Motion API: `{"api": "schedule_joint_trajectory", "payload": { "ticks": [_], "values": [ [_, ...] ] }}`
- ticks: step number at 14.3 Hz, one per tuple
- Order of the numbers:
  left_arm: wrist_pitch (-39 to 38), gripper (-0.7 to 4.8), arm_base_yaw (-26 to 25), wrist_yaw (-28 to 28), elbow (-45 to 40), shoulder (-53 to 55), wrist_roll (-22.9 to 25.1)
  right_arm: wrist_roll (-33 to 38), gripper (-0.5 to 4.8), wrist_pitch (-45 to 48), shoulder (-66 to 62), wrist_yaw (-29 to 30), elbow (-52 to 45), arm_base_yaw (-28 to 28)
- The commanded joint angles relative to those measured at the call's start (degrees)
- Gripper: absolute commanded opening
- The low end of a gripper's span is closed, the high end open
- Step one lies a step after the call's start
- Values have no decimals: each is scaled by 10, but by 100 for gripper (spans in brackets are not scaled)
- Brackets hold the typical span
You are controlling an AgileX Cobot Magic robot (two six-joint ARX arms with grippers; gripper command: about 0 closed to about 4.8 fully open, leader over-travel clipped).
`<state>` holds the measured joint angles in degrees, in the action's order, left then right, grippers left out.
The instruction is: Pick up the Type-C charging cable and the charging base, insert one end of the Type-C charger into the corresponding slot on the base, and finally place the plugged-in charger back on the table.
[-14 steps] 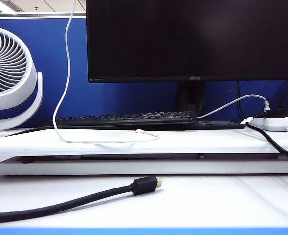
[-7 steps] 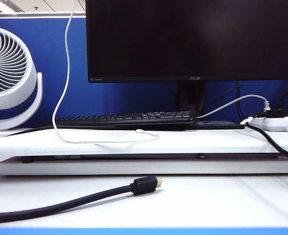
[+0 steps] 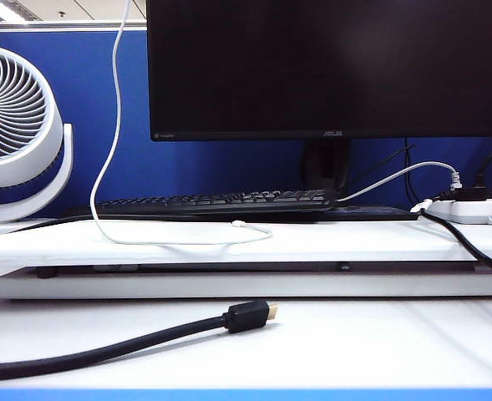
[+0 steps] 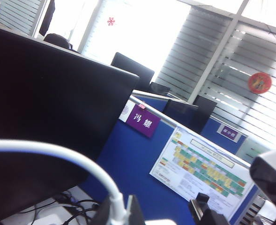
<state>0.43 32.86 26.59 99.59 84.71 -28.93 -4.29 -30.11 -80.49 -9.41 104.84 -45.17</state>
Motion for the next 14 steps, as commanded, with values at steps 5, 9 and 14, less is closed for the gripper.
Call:
{"api": "schedule_joint_trajectory", "payload": {
  "ticks": [5, 9, 14],
  "values": [
    [5, -6, 1, 2, 2, -1, 5, 3, -1, 31, 10, -8, 6, -1],
    [5, -6, 1, 7, 2, -1, 5, -3, -1, 20, 10, 23, 6, -1],
    [-4, -6, 7, 19, 2, -1, 32, 6, -1, 22, 10, 15, 6, -1]
  ]
}}
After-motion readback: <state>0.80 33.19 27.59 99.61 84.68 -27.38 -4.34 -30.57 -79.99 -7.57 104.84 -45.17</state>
